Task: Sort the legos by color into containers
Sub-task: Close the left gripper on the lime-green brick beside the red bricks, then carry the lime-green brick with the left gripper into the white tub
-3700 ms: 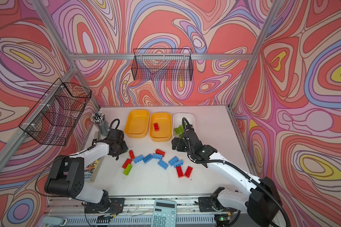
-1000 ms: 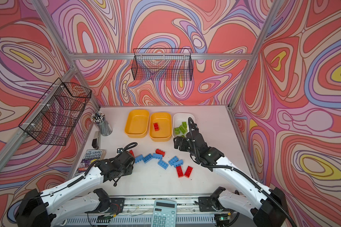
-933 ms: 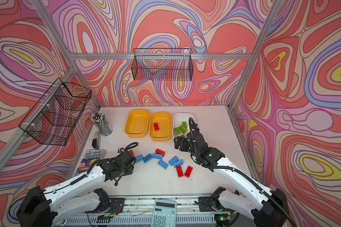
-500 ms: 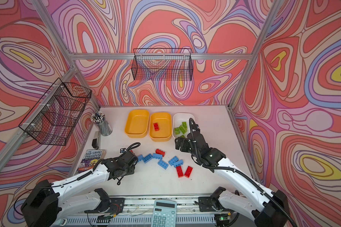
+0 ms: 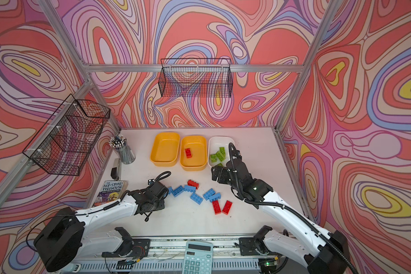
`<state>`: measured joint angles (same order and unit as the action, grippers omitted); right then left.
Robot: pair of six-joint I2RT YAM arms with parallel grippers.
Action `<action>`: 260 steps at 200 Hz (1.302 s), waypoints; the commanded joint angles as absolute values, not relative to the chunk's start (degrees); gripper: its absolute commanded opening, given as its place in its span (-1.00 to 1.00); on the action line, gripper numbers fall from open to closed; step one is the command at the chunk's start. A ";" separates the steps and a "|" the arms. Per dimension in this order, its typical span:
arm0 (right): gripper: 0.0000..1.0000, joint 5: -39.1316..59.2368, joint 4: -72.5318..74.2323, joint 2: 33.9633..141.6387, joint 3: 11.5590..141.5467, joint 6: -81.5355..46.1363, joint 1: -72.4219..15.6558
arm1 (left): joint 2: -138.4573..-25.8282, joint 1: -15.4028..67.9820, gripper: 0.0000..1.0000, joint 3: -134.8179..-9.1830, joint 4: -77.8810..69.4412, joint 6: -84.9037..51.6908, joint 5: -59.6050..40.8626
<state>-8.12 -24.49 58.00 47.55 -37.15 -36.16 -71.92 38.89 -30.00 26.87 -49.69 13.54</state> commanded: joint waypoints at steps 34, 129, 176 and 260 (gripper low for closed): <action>0.95 -10.15 -25.52 55.84 46.31 -37.69 -36.54 | -75.55 38.58 -0.87 -32.29 30.54 -49.92 11.86; 0.96 -12.23 -25.01 52.90 44.27 -36.97 -36.54 | -71.40 39.63 -0.94 -44.83 37.89 -47.15 10.26; 0.96 -14.11 -26.64 49.50 42.74 -37.52 -36.47 | -83.41 40.67 -0.93 -61.50 34.90 -42.01 7.03; 0.97 -18.20 -32.50 40.65 40.83 -40.03 -36.47 | -117.09 42.98 -0.92 -104.85 34.81 -33.70 -0.78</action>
